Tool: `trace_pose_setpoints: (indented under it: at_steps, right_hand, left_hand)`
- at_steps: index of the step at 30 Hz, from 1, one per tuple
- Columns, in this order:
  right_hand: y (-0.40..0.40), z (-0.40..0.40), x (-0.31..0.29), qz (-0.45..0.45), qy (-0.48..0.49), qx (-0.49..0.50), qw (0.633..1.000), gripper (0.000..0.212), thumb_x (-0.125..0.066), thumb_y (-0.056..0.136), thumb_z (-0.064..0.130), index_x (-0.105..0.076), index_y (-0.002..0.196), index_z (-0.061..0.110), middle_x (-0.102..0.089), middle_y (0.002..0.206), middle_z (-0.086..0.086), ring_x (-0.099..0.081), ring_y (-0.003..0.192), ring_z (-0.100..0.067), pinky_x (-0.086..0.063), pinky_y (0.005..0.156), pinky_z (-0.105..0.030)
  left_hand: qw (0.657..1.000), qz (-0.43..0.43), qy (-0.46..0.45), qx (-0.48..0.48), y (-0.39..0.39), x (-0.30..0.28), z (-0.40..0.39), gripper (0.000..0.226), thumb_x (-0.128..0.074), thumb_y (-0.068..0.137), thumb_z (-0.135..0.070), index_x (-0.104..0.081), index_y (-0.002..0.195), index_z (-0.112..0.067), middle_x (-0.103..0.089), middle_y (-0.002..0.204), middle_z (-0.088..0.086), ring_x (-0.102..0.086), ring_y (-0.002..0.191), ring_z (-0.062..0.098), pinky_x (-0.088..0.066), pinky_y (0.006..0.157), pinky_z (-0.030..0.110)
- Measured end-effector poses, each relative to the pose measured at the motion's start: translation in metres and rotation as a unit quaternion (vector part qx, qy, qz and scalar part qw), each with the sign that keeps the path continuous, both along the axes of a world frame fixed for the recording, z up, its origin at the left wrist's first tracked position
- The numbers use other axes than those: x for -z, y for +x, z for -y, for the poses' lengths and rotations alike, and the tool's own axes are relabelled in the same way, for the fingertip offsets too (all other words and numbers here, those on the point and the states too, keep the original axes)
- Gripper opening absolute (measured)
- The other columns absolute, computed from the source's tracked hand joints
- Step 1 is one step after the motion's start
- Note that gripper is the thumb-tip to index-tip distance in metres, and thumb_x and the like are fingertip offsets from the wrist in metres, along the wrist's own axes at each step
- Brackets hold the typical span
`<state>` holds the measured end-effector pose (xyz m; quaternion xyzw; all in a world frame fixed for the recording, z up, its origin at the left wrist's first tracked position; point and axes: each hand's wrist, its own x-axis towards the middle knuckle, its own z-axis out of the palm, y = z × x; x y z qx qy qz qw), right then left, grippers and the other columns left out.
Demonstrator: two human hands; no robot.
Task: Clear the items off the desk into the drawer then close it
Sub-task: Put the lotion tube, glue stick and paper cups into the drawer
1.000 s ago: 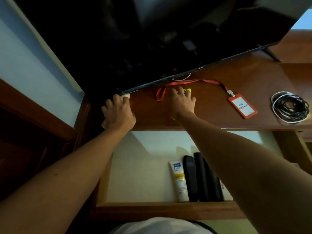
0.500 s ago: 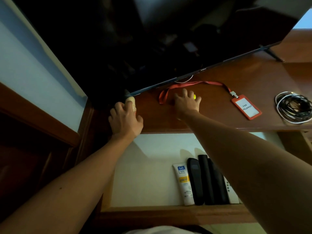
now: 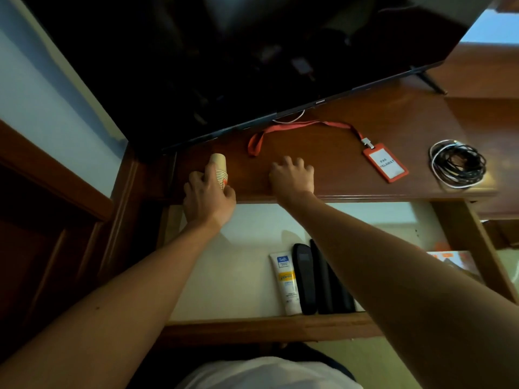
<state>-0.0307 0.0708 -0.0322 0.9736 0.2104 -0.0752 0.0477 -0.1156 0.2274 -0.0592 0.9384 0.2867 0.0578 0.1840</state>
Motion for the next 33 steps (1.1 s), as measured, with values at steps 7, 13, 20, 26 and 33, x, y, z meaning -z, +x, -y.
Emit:
trace_pose_setpoints:
  at_steps: [7,13,20,26,33]
  right_hand:
    - [-0.055,0.018,0.019,-0.01,0.13,-0.023,0.991,0.028,-0.056,0.098,0.021,-0.055,0.123,0.011,-0.058,0.118,-0.014,-0.063,0.104,-0.034,-0.054,0.082,-0.045]
    - [-0.103,0.038,0.058,-0.15,0.203,0.041,0.967,0.031,-0.049,0.103,0.027,-0.053,0.124,0.004,-0.058,0.12,-0.019,-0.061,0.103,-0.039,-0.048,0.077,-0.043]
    - [-0.138,0.053,0.085,-0.243,0.173,0.055,0.953,0.026,-0.056,0.101,0.023,-0.052,0.119,0.004,-0.062,0.115,-0.022,-0.063,0.1,-0.04,-0.047,0.071,-0.04]
    - [-0.144,0.043,0.096,-0.243,0.145,0.037,0.958,0.032,-0.061,0.099,0.025,-0.057,0.123,0.005,-0.059,0.121,-0.02,-0.062,0.105,-0.037,-0.051,0.081,-0.041]
    - [-0.149,0.042,0.105,-0.247,0.081,0.031,0.965,0.022,-0.059,0.099,0.016,-0.06,0.117,0.003,-0.063,0.118,-0.019,-0.063,0.108,-0.037,-0.051,0.079,-0.04]
  left_hand:
    - [0.997,0.074,-0.017,0.025,-0.058,0.014,0.044,0.054,-0.063,0.083,-0.042,-0.042,0.131,-0.027,-0.049,0.12,0.009,-0.055,0.103,0.032,-0.055,0.07,0.043]
    - [0.998,0.046,-0.035,0.015,-0.112,0.037,0.08,0.053,-0.063,0.087,-0.043,-0.042,0.133,-0.027,-0.05,0.126,0.008,-0.056,0.104,0.03,-0.045,0.066,0.034]
    - [0.982,-0.114,-0.146,-0.036,-0.13,0.071,0.094,0.046,-0.066,0.086,-0.042,-0.041,0.124,-0.035,-0.049,0.126,0.007,-0.058,0.104,0.031,-0.05,0.078,0.037]
    - [0.968,-0.14,-0.207,-0.007,-0.126,0.086,0.085,0.056,-0.076,0.081,-0.041,-0.046,0.126,-0.029,-0.052,0.124,0.01,-0.057,0.107,0.032,-0.045,0.079,0.032]
    - [0.959,-0.14,-0.24,0.05,-0.127,0.093,0.069,0.043,-0.075,0.083,-0.031,-0.052,0.119,-0.026,-0.059,0.123,0.01,-0.058,0.106,0.03,-0.042,0.08,0.029]
